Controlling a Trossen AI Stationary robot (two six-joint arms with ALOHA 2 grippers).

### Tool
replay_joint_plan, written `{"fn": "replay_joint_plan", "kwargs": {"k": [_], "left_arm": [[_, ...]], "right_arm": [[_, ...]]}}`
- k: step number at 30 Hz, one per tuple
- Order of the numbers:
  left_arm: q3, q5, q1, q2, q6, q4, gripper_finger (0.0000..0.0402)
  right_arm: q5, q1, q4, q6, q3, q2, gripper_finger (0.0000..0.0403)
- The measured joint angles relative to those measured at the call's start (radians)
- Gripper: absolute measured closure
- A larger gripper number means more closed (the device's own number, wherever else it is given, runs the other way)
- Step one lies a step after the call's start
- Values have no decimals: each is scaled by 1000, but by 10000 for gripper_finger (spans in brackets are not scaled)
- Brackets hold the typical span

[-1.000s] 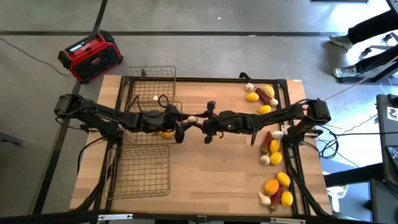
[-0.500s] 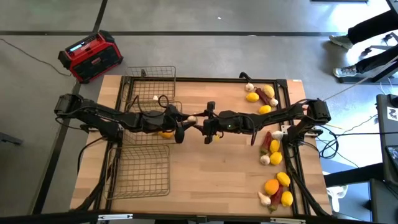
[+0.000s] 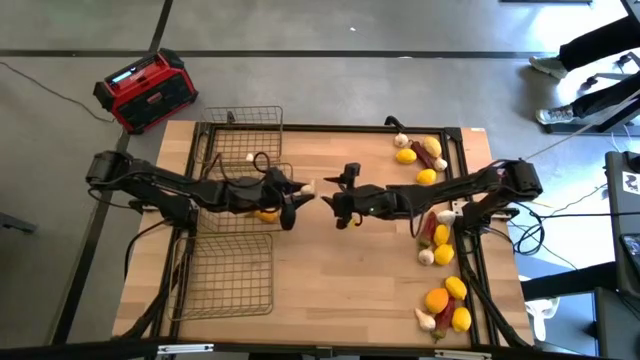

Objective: Sort produce into baskets
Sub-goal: Put the garlic in the top wire basket

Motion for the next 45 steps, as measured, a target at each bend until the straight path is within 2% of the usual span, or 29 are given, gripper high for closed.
{"fn": "replay_joint_plan", "kwargs": {"k": [7, 11, 18, 24, 33, 38, 45], "left_arm": [[0, 0, 0, -37, 31, -5, 238], [0, -7, 10, -60, 43, -28, 238], [1, -12, 49, -101, 40, -91, 238], [7, -13, 71, -130, 41, -129, 238], [179, -54, 141, -144, 49, -547, 238], [271, -64, 214, -145, 49, -745, 238], [299, -70, 332, -145, 48, -875, 238]], "right_arm": [[13, -13, -289, 124, 0, -37, 165], [-100, -50, -411, 198, 0, -37, 177], [-303, -151, -448, 320, -59, -36, 191], [-325, -210, -445, 382, -123, -36, 191], [-367, -275, -438, 470, -199, -36, 191], [-385, -283, -378, 477, -233, -36, 191], [-385, -280, -330, 477, -240, -36, 191]]}}
